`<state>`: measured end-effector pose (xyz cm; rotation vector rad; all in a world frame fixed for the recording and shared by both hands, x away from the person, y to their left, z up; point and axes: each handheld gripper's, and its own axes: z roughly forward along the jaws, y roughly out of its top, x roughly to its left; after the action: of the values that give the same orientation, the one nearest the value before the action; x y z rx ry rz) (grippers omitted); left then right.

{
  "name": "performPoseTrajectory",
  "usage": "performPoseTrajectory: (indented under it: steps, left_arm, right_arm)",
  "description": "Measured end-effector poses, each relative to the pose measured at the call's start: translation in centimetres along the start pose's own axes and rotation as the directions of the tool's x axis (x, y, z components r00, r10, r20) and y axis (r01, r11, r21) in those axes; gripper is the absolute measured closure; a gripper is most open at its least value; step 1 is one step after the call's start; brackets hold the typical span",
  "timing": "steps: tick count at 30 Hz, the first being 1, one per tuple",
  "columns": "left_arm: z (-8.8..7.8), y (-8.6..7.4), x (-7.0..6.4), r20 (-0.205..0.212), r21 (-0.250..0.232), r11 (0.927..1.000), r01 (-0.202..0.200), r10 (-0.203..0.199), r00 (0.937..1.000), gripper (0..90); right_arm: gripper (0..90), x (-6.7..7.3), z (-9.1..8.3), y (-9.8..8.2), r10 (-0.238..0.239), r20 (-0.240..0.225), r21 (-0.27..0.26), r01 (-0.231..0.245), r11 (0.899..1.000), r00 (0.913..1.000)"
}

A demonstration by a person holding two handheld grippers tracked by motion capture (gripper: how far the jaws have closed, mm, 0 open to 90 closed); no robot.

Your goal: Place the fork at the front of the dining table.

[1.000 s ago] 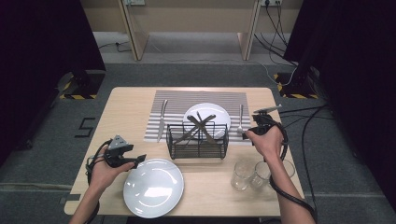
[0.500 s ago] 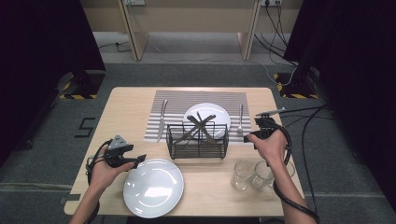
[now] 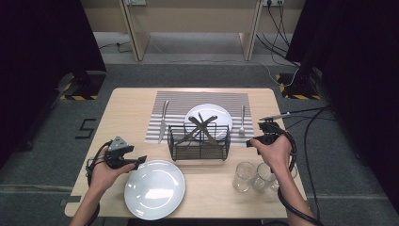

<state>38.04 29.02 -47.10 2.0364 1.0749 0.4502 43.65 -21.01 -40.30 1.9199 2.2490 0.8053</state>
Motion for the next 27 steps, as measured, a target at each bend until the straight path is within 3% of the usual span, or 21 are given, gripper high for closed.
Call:
performPoseTrajectory:
  steps: [27]
  left_arm:
    - [0.0, 0.0, -0.1, -0.001, -0.002, 1.0, 0.006, -0.006, 1.0, 27.1]
  right_arm:
    - [61.7, 2.2, -2.4, -2.4, -0.085, -0.029, -0.011, 0.084, 0.996, 0.996]
